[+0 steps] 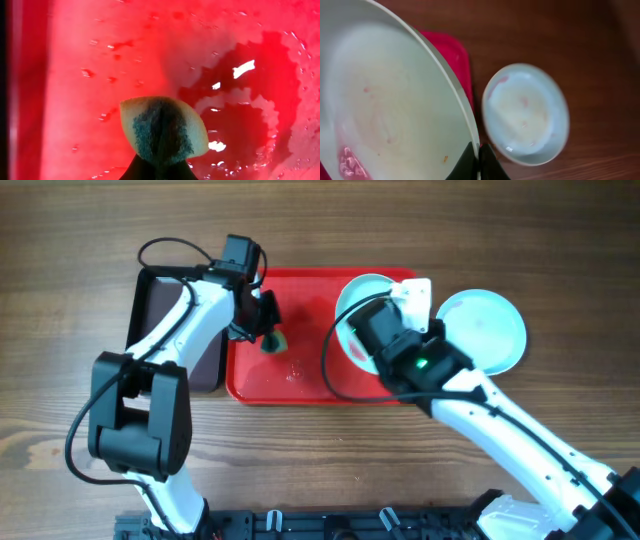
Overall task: Clean dirty plates on tray and stack at the side
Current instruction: 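Lift the blue plate and stack it on the plates at right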
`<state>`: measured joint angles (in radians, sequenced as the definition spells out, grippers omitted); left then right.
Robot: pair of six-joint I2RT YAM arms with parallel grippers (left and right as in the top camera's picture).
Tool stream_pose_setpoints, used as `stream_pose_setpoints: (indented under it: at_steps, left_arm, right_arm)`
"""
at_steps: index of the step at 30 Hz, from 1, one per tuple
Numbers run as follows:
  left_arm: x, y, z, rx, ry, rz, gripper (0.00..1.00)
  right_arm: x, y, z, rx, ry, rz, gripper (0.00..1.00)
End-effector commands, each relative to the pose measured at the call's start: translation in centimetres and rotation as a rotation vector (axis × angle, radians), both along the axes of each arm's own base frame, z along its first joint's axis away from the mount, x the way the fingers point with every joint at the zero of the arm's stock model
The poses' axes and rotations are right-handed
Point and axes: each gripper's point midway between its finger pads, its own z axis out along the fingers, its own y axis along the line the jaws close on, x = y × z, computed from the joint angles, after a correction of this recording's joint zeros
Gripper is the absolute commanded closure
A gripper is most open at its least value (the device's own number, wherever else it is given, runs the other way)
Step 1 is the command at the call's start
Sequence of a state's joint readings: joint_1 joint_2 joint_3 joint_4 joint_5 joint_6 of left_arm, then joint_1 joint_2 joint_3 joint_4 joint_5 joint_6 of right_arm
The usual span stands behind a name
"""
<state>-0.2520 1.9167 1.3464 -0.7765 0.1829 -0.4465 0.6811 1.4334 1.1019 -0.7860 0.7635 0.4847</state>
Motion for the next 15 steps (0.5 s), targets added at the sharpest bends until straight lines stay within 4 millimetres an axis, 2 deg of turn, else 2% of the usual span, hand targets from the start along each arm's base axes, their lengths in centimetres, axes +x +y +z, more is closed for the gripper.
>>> stream_pose_setpoints:
  at_steps: [1, 10, 15]
  left_arm:
    - [0.4, -1.3, 1.3, 0.0, -0.053, -0.05, 0.96]
    - [0.5, -1.9, 1.4, -0.004, -0.066, -0.062, 0.96]
    - [0.5, -1.9, 1.4, -0.004, -0.065, -0.062, 0.96]
  right_arm:
    - [-0.1, -1.6, 5.1, -0.209, -0.231, -0.087, 0.96]
    - [-1.4, -0.9, 10.4, -0.496, -0.407, -0.092, 0.96]
    - [-1.3, -0.2, 11.8, -0.559, -0.428, -0.089, 0.96]
